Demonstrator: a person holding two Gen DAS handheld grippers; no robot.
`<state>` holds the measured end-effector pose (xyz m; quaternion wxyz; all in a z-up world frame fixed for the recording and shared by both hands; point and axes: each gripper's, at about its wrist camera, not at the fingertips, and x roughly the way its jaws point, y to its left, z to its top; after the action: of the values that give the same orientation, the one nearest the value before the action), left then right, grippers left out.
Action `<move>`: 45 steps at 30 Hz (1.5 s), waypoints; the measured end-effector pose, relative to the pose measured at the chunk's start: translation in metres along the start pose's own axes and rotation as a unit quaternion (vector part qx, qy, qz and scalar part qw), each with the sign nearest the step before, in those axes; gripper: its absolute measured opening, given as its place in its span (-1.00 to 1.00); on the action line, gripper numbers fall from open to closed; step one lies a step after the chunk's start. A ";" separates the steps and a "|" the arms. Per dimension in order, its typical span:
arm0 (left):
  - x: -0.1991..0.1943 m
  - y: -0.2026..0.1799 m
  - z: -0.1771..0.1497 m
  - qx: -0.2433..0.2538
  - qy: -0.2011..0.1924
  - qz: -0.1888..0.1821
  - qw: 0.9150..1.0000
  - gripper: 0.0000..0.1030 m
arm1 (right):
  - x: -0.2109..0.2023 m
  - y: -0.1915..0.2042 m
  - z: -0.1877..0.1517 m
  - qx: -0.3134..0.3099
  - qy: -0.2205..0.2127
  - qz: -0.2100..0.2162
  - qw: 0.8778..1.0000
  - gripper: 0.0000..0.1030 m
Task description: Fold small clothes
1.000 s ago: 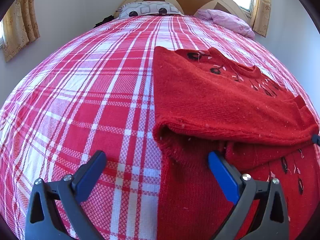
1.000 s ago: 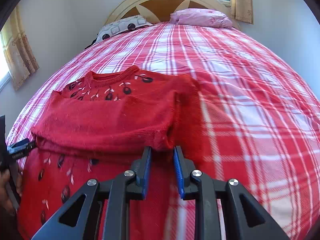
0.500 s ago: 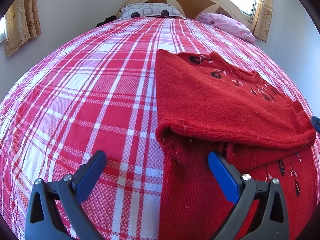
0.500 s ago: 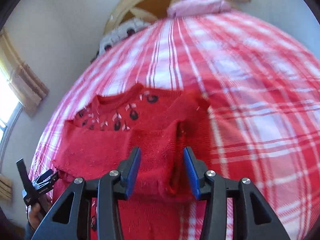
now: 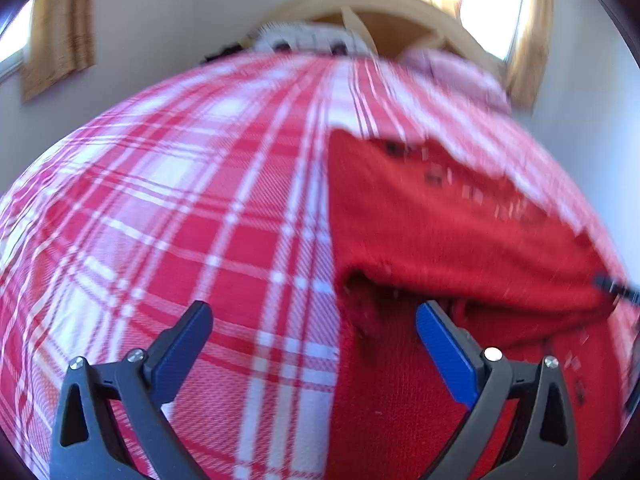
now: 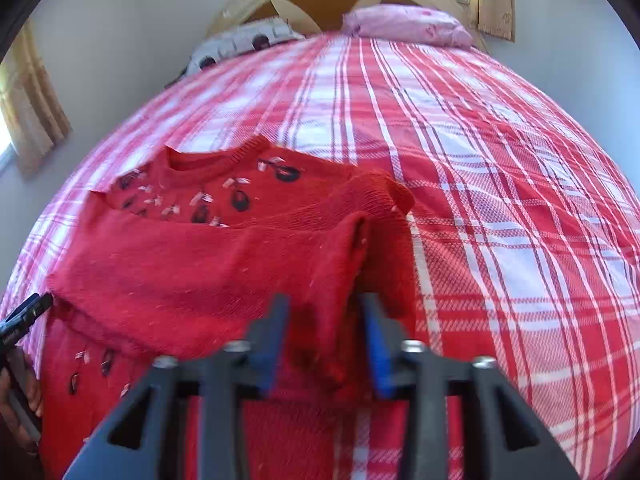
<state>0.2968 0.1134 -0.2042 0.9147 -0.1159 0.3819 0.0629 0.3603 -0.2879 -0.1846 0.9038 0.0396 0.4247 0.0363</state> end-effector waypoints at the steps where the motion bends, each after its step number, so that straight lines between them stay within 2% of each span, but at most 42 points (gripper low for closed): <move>1: -0.008 0.006 0.000 -0.016 -0.018 -0.006 1.000 1.00 | -0.005 0.000 -0.003 0.004 -0.004 0.013 1.000 -0.08; 2: -0.013 0.010 0.001 -0.025 -0.028 -0.009 0.999 1.00 | -0.014 0.000 -0.008 0.003 -0.011 0.022 1.000 -0.08; 4: -0.021 0.013 0.007 -0.034 -0.042 -0.008 0.999 1.00 | -0.027 0.005 -0.013 -0.015 -0.029 0.016 0.999 -0.08; 7: -0.022 -0.003 0.023 0.005 -0.046 0.006 0.999 1.00 | -0.036 0.016 -0.013 -0.045 -0.042 0.037 0.997 -0.08; 9: -0.013 -0.018 0.032 0.035 -0.031 0.016 0.999 1.00 | -0.038 0.023 -0.011 -0.062 -0.042 0.063 0.995 -0.08; 11: 0.002 -0.030 0.036 0.069 -0.014 0.043 0.997 1.00 | -0.030 0.031 -0.010 -0.077 -0.029 0.080 0.993 -0.08; 13: 0.021 -0.039 0.030 0.111 0.007 0.078 0.991 1.00 | -0.019 0.035 -0.011 -0.083 -0.014 0.087 0.993 -0.08; 14: 0.035 -0.038 0.022 0.131 0.029 0.106 0.985 1.00 | -0.009 0.037 -0.013 -0.084 0.002 0.088 0.993 -0.08; 15: 0.041 -0.035 0.019 0.136 0.044 0.113 0.983 1.00 | -0.001 0.036 -0.016 -0.079 0.016 0.090 0.993 -0.08; 17: 0.037 -0.019 0.023 0.095 0.041 0.092 0.990 1.00 | 0.005 0.039 -0.021 -0.077 0.015 0.090 0.993 -0.08; 18: 0.038 -0.012 0.024 0.079 0.044 0.098 0.991 1.00 | 0.005 0.043 -0.021 -0.081 0.014 0.087 0.993 -0.08; 21: 0.040 0.000 0.024 0.053 0.051 0.076 0.994 1.00 | -0.006 0.047 -0.019 -0.083 -0.005 0.076 0.994 -0.08; 22: 0.040 -0.001 0.024 0.055 0.049 0.078 0.994 1.00 | -0.006 0.045 -0.018 -0.077 -0.005 0.071 0.994 -0.08; 24: 0.039 -0.005 0.023 0.065 0.045 0.085 0.993 1.00 | 0.005 0.036 -0.019 -0.061 0.022 0.071 0.995 -0.08; 27: 0.032 -0.009 0.022 0.075 0.036 0.091 0.992 1.00 | -0.012 0.029 -0.019 -0.052 -0.010 0.062 0.997 -0.08; 29: 0.018 -0.012 0.023 0.077 0.011 0.102 0.992 1.00 | -0.024 0.026 -0.021 -0.050 -0.028 0.066 0.996 -0.06; 31: 0.006 -0.016 0.020 0.088 -0.009 0.099 0.991 1.00 | -0.023 0.027 -0.026 -0.062 -0.013 0.069 0.996 0.00; 33: 0.007 -0.022 0.016 0.107 -0.003 0.099 0.989 1.00 | -0.010 0.028 -0.030 -0.082 0.012 0.031 0.996 0.01; 37: 0.026 -0.029 0.009 0.136 0.023 0.122 0.983 1.00 | -0.013 0.019 -0.030 -0.056 0.004 0.045 0.997 0.01; 39: 0.022 -0.028 0.010 0.135 0.019 0.120 0.983 1.00 | -0.023 0.017 -0.032 -0.045 -0.003 0.052 0.998 0.01; 42: 0.012 -0.030 0.007 0.139 0.011 0.114 0.984 1.00 | -0.039 0.020 -0.041 -0.065 -0.013 0.033 0.997 0.01; 45: 0.002 -0.029 -0.001 0.139 0.014 0.106 0.985 1.00 | -0.049 0.014 -0.054 -0.066 -0.003 0.026 0.997 0.02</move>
<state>0.3032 0.0847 -0.2017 0.9048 0.0527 0.4095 0.1042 0.2868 -0.2769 -0.1803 0.9043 -0.0089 0.4177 0.0881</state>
